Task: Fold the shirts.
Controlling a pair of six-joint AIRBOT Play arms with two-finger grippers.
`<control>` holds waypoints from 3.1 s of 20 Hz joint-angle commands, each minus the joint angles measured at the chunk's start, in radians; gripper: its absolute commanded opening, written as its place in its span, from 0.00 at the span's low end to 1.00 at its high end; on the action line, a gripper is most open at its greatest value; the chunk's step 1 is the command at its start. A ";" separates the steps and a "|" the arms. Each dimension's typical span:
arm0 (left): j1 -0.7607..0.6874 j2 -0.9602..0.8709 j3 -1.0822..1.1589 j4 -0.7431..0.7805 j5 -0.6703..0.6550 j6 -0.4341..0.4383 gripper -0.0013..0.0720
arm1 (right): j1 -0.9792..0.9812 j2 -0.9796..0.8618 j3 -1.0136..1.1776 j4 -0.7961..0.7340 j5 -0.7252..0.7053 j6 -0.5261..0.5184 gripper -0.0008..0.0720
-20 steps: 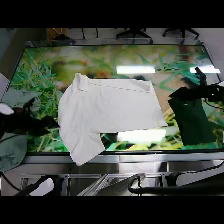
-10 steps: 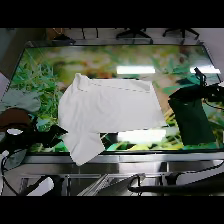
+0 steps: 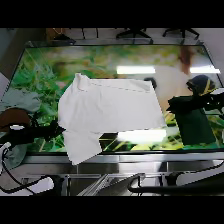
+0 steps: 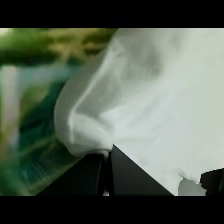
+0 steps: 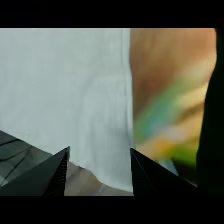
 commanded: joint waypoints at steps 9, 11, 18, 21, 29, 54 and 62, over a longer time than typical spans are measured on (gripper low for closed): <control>0.000 -0.007 0.035 0.004 -0.026 0.011 0.04 | 0.075 -0.014 -0.231 0.016 -0.075 -0.021 0.61; 0.000 0.017 0.035 -0.004 -0.032 0.021 0.04 | 0.096 -0.010 -0.225 0.112 -0.071 -0.059 0.19; 0.006 0.371 0.418 -0.198 -0.294 0.041 0.04 | 0.058 0.258 0.094 0.569 0.039 -0.095 0.03; 0.007 0.502 0.731 -0.247 -0.332 0.004 0.04 | 0.019 0.424 0.337 0.651 -0.027 -0.109 0.03; 0.006 0.550 1.453 0.269 -0.244 -0.162 0.04 | -0.046 0.593 0.733 0.410 -0.256 -0.117 0.03; -0.323 -0.676 1.419 0.417 -0.093 -0.183 0.04 | 0.147 -0.413 0.501 0.298 -0.369 -0.093 0.03; -0.332 -0.677 1.289 0.478 -0.060 -0.182 0.04 | 0.171 -0.437 0.500 0.255 -0.321 -0.085 0.03</control>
